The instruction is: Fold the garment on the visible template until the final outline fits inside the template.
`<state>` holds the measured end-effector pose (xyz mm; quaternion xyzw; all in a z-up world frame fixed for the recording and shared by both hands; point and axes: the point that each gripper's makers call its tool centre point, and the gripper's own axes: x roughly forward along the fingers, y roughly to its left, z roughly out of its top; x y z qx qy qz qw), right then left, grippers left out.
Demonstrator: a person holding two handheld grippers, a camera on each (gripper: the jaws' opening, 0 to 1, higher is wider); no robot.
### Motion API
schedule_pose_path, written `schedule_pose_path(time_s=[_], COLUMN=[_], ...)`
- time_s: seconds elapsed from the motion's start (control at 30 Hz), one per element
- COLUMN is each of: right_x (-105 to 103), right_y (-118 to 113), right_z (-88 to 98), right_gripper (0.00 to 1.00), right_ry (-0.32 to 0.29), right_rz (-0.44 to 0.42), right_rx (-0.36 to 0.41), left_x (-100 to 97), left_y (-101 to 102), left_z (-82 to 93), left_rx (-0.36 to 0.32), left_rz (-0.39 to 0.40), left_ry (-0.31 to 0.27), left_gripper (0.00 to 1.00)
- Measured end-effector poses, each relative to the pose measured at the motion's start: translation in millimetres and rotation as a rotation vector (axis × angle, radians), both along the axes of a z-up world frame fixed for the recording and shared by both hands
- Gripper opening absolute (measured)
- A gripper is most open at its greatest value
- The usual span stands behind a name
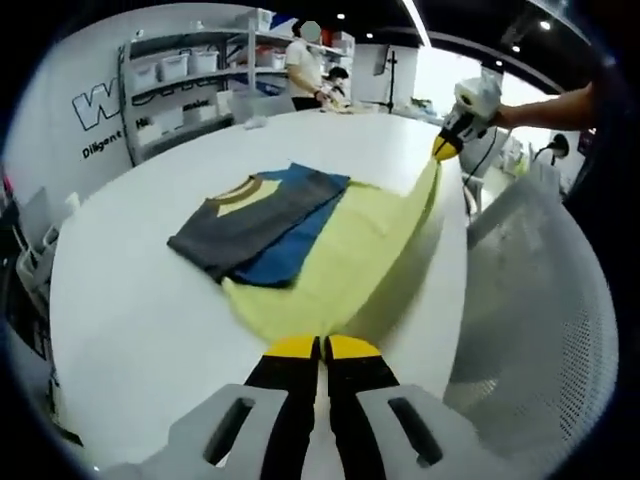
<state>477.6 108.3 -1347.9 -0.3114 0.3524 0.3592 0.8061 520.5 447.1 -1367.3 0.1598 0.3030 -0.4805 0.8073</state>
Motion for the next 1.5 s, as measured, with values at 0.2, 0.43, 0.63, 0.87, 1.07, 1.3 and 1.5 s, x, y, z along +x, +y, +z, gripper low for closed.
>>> schedule_pose_path(time_s=[0.2, 0.43, 0.63, 0.87, 1.07, 1.3, 1.5], right_x=[11, 28, 46, 65, 81, 106, 131], right_y=[-2, -4, -4, -6, -9, -12, -13], right_z=[7.3, 19.9, 28.8, 36.7, 41.0, 52.0, 70.8], right_gripper=[0.0, 0.0, 0.0, 0.0, 0.0, 0.0, 0.0], right_ry=[-0.021, -0.04, -0.062, -0.075, -0.086, -0.11, -0.146], right_rz=[0.004, 0.008, 0.025, 0.025, 0.026, -0.003, -0.026], right_rx=[-0.004, -0.015, -0.038, -0.047, -0.062, -0.063, -0.044], left_x=[15.7, 33.4, 54.9, 74.9, 90.8, 114.3, 138.7], left_y=[-2, -4, -10, -13, -16, -18, -16], left_z=[10.3, 22.9, 36.9, 49.5, 59.8, 71.0, 85.8], left_rx=[-0.012, -0.026, -0.053, -0.061, -0.063, -0.055, -0.055], left_rz=[0.016, 0.035, 0.091, 0.11, 0.12, 0.122, 0.137], left_ry=[-0.017, -0.041, -0.064, -0.093, -0.116, -0.141, -0.16], left_gripper=[0.03, 0.03, 0.03, 0.03, 0.03, 0.03, 0.03])
